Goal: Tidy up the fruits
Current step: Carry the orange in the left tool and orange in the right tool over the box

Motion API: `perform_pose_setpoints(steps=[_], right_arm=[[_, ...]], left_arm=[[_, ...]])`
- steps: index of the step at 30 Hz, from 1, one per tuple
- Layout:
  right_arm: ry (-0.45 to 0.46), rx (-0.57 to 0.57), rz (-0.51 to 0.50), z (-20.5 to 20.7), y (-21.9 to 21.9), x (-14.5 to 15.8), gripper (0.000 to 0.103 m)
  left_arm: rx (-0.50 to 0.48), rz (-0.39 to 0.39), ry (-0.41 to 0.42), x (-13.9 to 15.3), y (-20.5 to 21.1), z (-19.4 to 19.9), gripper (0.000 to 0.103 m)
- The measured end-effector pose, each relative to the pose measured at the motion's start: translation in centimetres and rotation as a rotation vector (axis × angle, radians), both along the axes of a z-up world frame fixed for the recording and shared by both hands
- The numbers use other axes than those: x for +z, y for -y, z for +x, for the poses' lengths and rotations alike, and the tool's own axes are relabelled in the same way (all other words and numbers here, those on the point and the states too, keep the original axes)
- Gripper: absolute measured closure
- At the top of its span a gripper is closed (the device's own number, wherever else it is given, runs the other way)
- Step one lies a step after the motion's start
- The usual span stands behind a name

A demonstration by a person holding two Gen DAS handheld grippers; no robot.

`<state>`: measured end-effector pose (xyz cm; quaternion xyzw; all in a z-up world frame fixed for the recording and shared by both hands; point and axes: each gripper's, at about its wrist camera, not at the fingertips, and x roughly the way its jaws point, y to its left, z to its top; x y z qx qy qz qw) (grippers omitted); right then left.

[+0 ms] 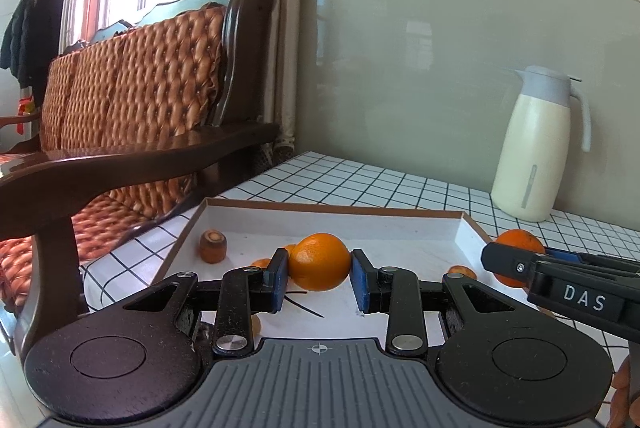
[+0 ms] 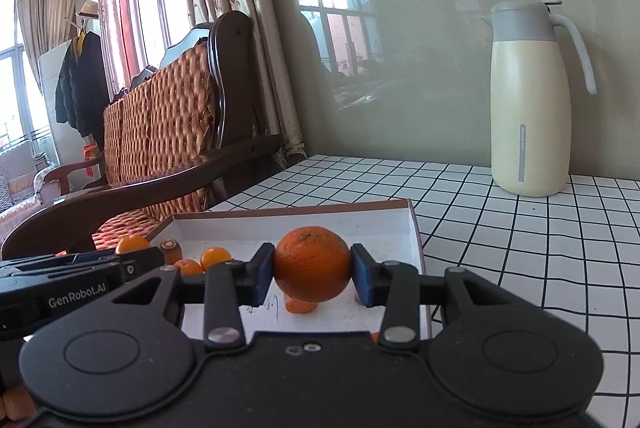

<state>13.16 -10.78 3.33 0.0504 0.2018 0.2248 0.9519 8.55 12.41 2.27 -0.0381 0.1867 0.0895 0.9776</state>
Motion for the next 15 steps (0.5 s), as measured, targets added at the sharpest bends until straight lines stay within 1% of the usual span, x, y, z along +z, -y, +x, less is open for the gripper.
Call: perform_pose_setpoints(steps=[10, 15], right_arm=[[-0.020, -0.028, -0.006, 1.8, -0.4, -0.5, 0.071], [-0.030, -0.033, -0.016, 2.7, -0.8, -0.7, 0.071]], left_arm=[[0.053, -0.016, -0.006, 0.0, -1.9, 1.8, 0.070], [0.061, -0.006, -0.002, 0.1, -2.5, 2.6, 0.070]])
